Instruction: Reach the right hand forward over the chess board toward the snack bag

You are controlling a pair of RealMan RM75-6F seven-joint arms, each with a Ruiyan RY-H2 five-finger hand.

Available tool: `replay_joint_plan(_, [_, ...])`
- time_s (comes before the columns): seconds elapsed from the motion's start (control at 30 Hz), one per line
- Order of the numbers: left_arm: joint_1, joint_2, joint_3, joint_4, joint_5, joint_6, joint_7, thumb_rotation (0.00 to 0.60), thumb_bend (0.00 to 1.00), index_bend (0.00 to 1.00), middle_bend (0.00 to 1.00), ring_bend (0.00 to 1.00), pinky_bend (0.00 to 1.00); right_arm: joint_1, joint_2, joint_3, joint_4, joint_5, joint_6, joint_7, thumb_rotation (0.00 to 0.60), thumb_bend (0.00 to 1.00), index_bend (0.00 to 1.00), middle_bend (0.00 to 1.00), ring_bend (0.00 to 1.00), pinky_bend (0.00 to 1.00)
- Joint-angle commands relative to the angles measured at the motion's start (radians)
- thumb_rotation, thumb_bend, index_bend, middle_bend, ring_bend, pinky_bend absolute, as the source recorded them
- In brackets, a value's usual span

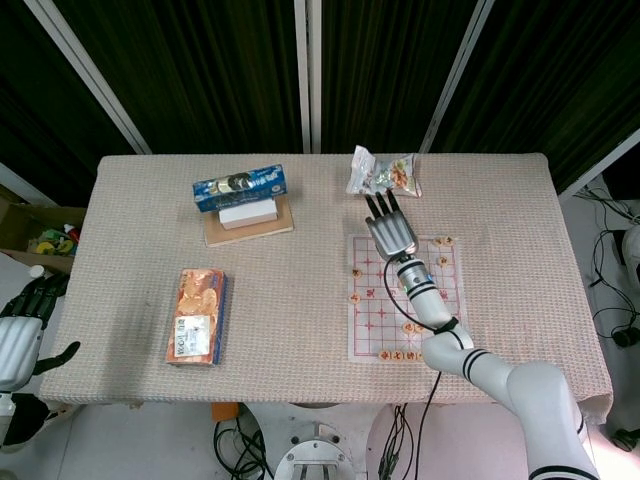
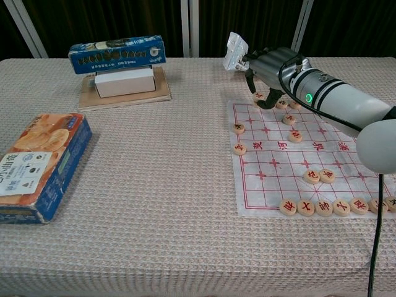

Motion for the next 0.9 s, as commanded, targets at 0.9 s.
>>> replay_joint_plan(0.9, [-0.004, 0.009, -0.001, -0.006, -0.02, -0.018, -0.004, 0.6, 0.19, 0.06, 0.08, 0.05, 0.22, -0.054, 0.135, -0.025, -0.133, -0.067, 0.06, 0.095, 0.6, 0.2, 0.16, 0.05, 0.0, 0.0])
